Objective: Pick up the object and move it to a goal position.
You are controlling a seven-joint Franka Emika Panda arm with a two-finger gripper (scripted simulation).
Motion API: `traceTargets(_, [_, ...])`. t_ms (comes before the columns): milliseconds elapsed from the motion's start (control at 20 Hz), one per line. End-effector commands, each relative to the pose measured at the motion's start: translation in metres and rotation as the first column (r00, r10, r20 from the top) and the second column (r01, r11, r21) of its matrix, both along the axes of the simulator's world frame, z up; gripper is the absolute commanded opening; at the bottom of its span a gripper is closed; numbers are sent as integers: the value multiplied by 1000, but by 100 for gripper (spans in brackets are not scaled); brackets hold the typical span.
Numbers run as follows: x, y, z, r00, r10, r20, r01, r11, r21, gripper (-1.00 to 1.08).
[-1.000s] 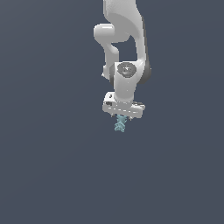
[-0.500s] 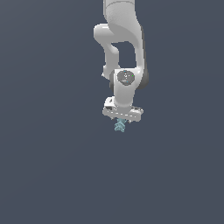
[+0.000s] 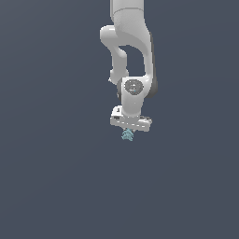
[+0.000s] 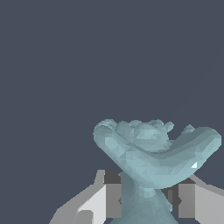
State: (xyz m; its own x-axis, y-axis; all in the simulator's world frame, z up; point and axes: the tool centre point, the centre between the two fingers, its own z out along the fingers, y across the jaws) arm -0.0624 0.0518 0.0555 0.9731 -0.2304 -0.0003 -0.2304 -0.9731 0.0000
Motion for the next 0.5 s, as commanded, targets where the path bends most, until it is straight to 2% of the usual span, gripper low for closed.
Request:
traceTargets(0, [0,0,0,1000,0,0,0,1000,0,-100])
traceTargets(450, [2,0,1,1000,0,1,0,1000,0,-100])
